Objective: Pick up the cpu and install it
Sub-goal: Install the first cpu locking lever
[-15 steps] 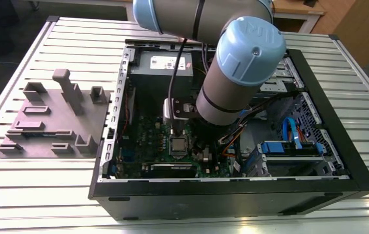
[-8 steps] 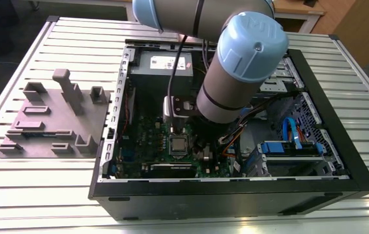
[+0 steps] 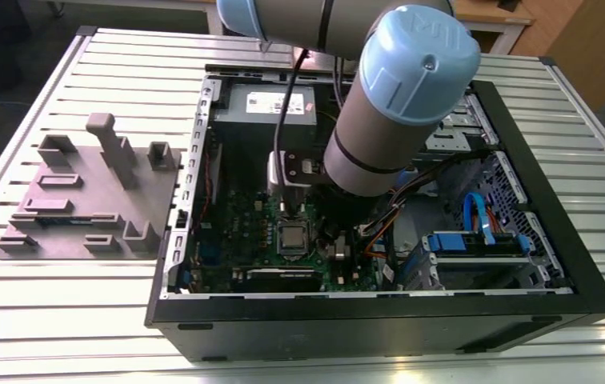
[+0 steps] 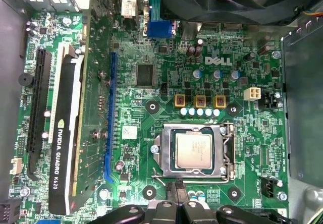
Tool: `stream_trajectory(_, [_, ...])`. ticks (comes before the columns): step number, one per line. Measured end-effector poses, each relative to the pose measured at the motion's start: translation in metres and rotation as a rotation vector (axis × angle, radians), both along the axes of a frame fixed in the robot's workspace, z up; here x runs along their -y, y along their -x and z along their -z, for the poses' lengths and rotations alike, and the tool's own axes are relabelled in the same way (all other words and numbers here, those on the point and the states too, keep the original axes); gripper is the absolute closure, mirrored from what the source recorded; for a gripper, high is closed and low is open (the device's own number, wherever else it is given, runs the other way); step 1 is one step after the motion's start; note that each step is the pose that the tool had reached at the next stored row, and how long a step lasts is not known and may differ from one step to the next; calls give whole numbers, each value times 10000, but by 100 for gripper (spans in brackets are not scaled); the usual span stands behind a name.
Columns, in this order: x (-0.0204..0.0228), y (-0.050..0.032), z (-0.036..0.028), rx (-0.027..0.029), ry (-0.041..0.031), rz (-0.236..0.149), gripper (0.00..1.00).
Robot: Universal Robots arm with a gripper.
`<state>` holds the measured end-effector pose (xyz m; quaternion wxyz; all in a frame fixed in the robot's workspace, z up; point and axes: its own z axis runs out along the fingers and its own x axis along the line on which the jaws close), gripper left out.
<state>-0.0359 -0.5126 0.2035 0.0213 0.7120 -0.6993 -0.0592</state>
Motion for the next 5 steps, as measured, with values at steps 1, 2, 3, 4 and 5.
stream_trajectory(1, [0, 0, -1, -1, 1, 0, 90])
stream_trajectory(2, [1, 0, -2, -1, 3, 0, 90])
stream_trajectory(3, [1, 0, -3, -1, 3, 0, 90])
stream_trajectory(4, [1, 0, -3, -1, 3, 0, 90])
stream_trajectory(5, [1, 0, -4, -1, 3, 0, 90])
